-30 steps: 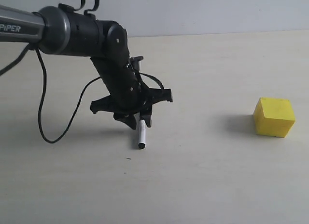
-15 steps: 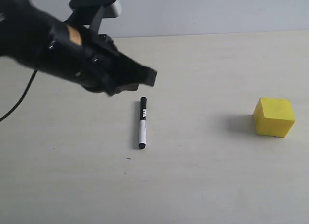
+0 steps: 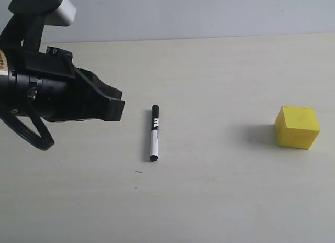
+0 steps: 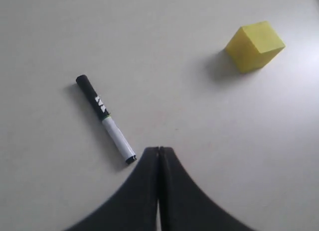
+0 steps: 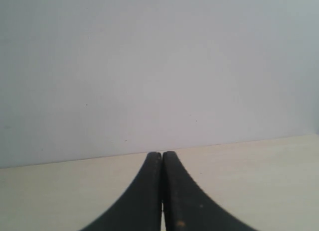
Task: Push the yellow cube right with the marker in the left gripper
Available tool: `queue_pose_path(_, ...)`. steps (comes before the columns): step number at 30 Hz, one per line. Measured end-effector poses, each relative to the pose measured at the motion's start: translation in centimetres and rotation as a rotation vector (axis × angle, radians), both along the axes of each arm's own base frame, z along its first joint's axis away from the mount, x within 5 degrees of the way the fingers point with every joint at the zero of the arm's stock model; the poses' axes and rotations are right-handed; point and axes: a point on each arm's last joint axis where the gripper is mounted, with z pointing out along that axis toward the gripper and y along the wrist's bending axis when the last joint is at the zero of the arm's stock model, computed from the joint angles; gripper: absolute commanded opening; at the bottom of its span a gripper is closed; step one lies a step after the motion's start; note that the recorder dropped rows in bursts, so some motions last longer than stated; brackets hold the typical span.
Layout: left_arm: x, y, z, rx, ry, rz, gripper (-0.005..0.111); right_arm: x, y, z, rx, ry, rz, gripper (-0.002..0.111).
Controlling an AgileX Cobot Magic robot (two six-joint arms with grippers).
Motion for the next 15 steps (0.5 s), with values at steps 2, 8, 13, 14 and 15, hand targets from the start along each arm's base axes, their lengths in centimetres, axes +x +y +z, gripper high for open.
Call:
queue_pose_path(2, -0.5, 0.6, -0.5, 0.052, 0.042, -0.009, 0.0, 0.0, 0.0, 0.0, 0.0, 0.0, 0.0, 0.0)
queue_pose_path(8, -5.0, 11.1, -2.9, -0.023, -0.08, 0.301, 0.0, 0.0, 0.0, 0.0, 0.0, 0.0, 0.0, 0.0)
queue_pose_path(13, -8.1, 15.5, -4.9, -0.202, -0.466, 0.567, 0.0, 0.0, 0.0, 0.0, 0.0, 0.0, 0.0, 0.0)
queue_pose_path(14, -8.6, 16.0, -5.4, -0.224, -0.53, 0.606, 0.0, 0.0, 0.0, 0.0, 0.0, 0.0, 0.0, 0.0)
queue_pose_path(15, -9.1, 16.4, -5.9, -0.244, -0.587, 0.64, 0.0, 0.0, 0.0, 0.0, 0.0, 0.0, 0.0, 0.0)
